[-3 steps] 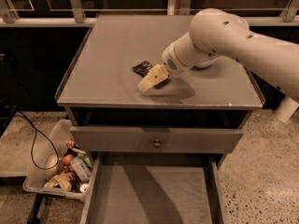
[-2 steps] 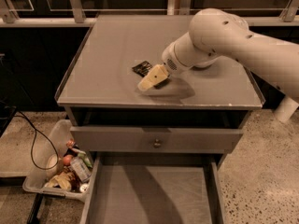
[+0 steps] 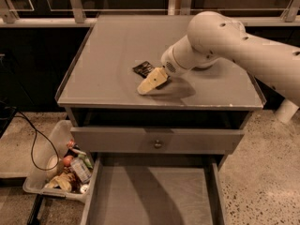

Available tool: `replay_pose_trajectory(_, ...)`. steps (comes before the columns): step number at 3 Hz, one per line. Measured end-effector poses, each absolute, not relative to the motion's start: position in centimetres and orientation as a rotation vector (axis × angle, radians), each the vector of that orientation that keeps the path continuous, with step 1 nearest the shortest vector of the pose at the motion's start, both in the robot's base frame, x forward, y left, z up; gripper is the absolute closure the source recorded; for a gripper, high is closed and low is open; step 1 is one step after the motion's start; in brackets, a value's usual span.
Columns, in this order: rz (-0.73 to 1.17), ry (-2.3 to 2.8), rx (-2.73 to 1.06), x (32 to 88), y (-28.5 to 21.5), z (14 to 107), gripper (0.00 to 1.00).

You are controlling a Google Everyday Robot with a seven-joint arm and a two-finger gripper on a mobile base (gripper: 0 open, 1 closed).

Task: Place rxbar chocolate into middle drawer

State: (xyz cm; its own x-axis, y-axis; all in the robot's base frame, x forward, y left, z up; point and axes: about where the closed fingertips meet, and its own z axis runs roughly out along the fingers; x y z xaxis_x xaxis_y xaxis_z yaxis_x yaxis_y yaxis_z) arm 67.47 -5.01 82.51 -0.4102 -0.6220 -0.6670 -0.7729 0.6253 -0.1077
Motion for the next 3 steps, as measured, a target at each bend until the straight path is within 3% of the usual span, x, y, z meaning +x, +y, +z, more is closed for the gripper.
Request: replay_pose_trajectory(3,0.284,2.161,-1.087,67.47,-5.0,82.5,0.66)
